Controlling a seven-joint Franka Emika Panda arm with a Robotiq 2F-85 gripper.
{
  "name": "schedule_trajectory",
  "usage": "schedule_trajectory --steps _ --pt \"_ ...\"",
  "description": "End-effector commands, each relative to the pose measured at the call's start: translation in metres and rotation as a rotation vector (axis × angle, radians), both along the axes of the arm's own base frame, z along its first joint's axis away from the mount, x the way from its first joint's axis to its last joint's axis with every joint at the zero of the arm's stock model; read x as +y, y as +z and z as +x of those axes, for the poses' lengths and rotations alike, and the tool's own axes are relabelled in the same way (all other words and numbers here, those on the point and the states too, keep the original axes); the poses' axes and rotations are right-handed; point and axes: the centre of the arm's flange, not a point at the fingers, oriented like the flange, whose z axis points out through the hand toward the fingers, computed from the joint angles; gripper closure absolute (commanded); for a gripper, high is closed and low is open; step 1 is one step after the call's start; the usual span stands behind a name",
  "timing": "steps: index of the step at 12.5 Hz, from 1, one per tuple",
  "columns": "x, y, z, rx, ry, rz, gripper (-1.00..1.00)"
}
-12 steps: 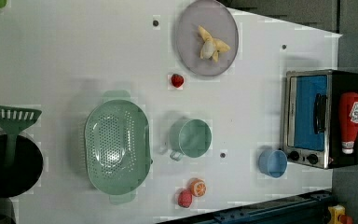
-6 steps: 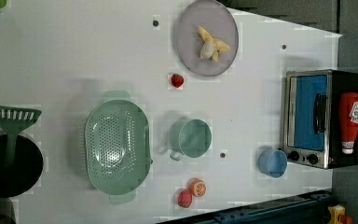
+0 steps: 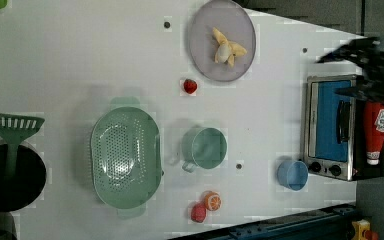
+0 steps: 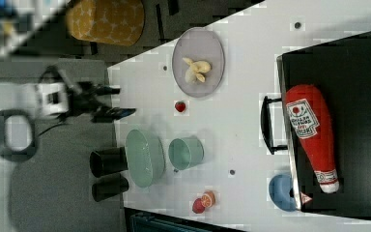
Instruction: Pick banana from plate and place on table.
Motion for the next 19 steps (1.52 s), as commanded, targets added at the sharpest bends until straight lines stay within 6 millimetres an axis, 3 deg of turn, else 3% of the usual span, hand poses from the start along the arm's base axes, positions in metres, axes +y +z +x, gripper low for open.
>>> schedule_trajectory --steps 1,4,8,13,19 --pt "-0.009 0.014 0.027 -0.116 -0.042 -0.011 -1.00" --pt "-0.001 -0.042 0.061 -0.110 -0.068 -0.002 -1.00" --pt "0.016 -0.132 0.083 -0.008 -0.223 -0.008 -1.00" --pt "0.041 -0.223 0.096 -0.025 -0.335 -0.004 -1.00" --pt "0.040 -0.301 0.096 -0.055 -0.326 -0.048 -1.00"
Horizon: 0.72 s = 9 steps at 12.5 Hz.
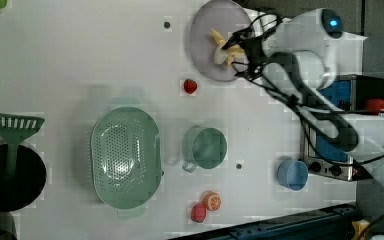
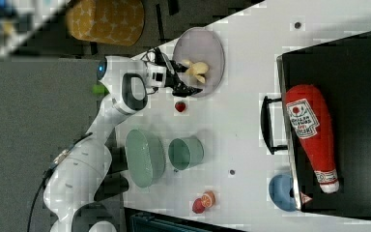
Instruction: Pick banana from plate and place on table.
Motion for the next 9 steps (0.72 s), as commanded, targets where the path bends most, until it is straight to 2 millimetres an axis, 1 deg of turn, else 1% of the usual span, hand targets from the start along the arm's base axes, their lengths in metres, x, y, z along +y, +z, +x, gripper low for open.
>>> schedule_trajectory --steps 1,2,3,7,9 --pt "0.000 0.017 0.019 -0.116 -0.045 0.006 -1.00" --pt "0.001 0.009 0.019 -0.123 -0.044 0.010 -1.00" --pt "0.002 0.007 0.020 -0.137 -0.042 0.014 -0.91" --pt "0.001 0.006 0.018 -0.136 -0.042 0.013 0.07" --pt "0.002 0.010 0.021 -0.153 -0.041 0.017 0.48"
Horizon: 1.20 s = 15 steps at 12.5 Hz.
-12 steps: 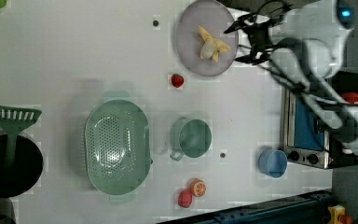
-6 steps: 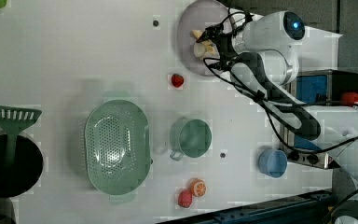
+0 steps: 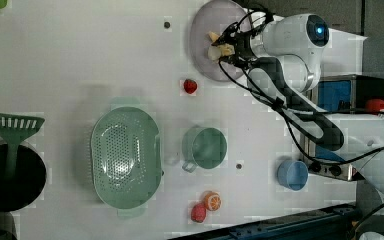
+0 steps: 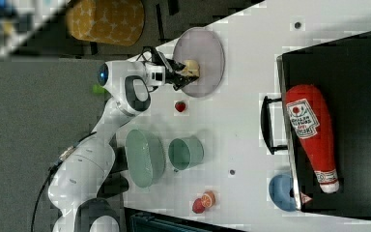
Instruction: Pick banana from plate and place on table.
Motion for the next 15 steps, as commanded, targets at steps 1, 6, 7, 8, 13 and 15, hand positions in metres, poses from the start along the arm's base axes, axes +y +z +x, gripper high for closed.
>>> schedule_trajectory --steps 1,6,7,8,13,15 --pt "-0.014 0.017 0.009 -0.018 -0.045 -0.002 0.48" --pt "-0.017 0.064 0.018 -0.080 -0.052 0.006 0.48" --pt "-0.021 0.095 0.021 -0.102 -0.053 0.005 0.48" --pt "-0.026 0.128 0.021 -0.104 -0.045 -0.002 0.48" --pt "-0.060 0.309 -0.021 -0.055 -0.067 -0.032 0.48" --pt "-0.071 0.357 -0.054 0.001 -0.086 -0.020 0.48"
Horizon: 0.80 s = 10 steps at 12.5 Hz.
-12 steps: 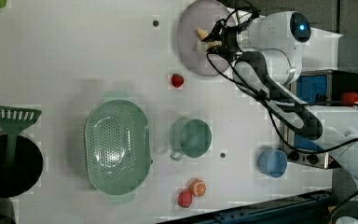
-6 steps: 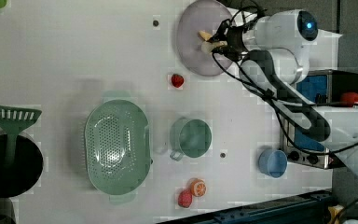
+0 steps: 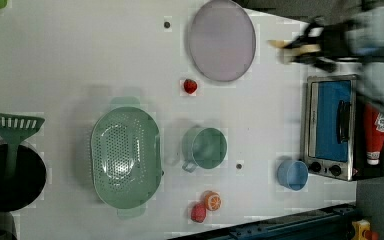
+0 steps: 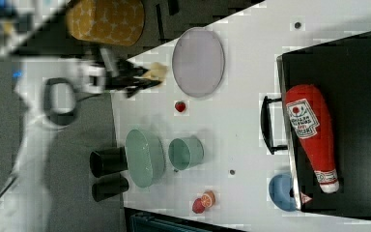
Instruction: Pick banana from plate and place on table.
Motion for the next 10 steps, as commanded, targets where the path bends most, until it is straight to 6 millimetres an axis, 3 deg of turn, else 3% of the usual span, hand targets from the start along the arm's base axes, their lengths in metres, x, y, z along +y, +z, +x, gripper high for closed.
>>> schedule_trajectory --steps 1,3,5,8,10 --pt "-0.026 0.097 -0.035 -0.034 -0.026 0.033 0.48" --pt "-0.037 0.115 -0.066 -0.027 -0.037 0.031 0.48" --pt "-0.051 0.110 -0.101 0.001 -0.060 0.024 0.48" --pt "-0.077 0.073 -0.142 0.034 -0.093 0.025 0.48" --pt "-0.094 0.032 -0.159 0.031 -0.044 0.032 0.48"
